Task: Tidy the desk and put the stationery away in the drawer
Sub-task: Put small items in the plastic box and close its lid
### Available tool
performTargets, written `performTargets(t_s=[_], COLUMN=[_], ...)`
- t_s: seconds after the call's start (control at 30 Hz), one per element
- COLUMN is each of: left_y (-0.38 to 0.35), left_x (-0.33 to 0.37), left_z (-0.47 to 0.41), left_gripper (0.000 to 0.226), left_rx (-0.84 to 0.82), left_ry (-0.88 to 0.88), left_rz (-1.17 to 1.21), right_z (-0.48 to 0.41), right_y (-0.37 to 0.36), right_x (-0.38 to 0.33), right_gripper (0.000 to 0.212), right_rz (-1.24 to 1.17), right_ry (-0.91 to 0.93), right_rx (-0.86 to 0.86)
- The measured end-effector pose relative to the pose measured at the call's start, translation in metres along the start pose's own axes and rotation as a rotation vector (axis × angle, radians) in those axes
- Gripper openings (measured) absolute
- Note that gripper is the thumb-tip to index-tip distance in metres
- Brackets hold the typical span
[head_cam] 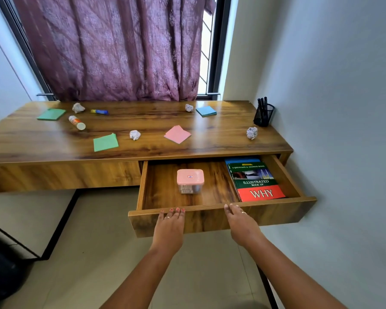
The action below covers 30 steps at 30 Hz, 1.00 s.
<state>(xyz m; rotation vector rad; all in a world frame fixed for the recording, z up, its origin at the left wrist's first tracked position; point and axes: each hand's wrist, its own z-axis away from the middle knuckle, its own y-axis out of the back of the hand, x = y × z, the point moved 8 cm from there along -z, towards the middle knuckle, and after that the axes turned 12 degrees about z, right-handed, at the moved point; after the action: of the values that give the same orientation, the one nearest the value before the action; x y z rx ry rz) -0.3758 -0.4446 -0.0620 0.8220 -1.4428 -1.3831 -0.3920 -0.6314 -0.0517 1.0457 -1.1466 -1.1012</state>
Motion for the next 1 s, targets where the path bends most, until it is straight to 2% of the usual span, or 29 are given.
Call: performTargets(t_s=[0.4, 0.53, 0.63, 0.73, 0.8, 0.87, 0.93, 1.0], left_y=[0.017, 0.025, 0.041, 0.067, 0.073, 0.069, 0.06, 0.055], left_x=[-0.029, -0.039, -0.047, -0.067, -0.087, -0.101, -0.105, -0.107], left_z=[-0.107, -0.146, -0.171, -0.198, -0.221, -0.242, -0.255, -0.265], left_gripper=[0.056, 0.057, 0.051, 0.055, 0.068, 0.078, 0.08, 0.075], left_rx=[0.031, 0.036, 0.1, 0.222, 0.188, 0.078, -0.025, -0.029], left_ry=[0.011, 0.027, 0.019, 0.017, 0.064, 0.101, 0.118, 0.1], left_rz=[0.029, -0.008, -0.006, 0.015, 0.011, -0.009, 0.004, -0.012], right_z=[-0.105, -0.147, -0.179, -0.216, -0.243, -0.265, -0.278, -0.289], right_y=[0.01, 0.015, 0.023, 0.032, 0.033, 0.031, 0.029, 0.026], right_x=[0.013, 0.02, 0.031, 0.054, 0.068, 0.078, 0.084, 0.085], right_gripper=[0.079, 0.074, 0.072, 0.084, 0.09, 0.096, 0.104, 0.103], right_rz=[0.095, 0.179, 0.199, 0.211, 0.259, 0.315, 0.369, 0.43], right_ry=[0.023, 0.044, 0.016, -0.083, -0.115, -0.114, -0.077, -0.033], right_rx=[-0.047, -0.006, 0.102, 0.132, 0.074, -0.034, -0.089, -0.075])
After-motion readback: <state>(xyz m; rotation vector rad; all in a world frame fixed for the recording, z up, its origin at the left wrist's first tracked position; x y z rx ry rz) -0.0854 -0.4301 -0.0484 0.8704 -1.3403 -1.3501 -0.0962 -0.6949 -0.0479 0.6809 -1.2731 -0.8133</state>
